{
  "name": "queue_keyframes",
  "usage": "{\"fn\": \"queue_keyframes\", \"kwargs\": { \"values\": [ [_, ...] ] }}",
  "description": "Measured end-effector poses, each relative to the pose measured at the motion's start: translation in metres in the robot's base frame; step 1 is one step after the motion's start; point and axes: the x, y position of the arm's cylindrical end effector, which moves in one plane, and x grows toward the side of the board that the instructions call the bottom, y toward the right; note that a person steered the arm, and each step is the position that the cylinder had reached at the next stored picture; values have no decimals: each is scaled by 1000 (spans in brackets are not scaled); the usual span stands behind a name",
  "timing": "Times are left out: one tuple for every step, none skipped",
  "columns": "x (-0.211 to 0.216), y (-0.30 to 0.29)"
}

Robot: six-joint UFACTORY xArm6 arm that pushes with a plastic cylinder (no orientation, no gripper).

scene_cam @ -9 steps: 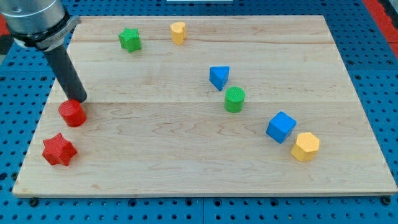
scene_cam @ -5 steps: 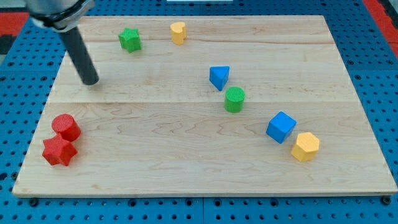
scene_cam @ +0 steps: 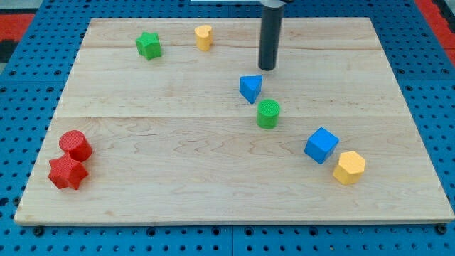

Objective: Slide the blue triangle to the red circle

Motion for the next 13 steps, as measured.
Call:
{"fn": "queue_keyframes", "kwargs": {
  "values": [
    [23, 7],
    [36, 3],
    [44, -11],
    [46, -28],
    [46, -50],
    [42, -70],
    [31, -85],
    [28, -98],
    [28, -114],
    [28, -137],
    [28, -166],
    [33, -190],
    [50, -194]
  ]
}}
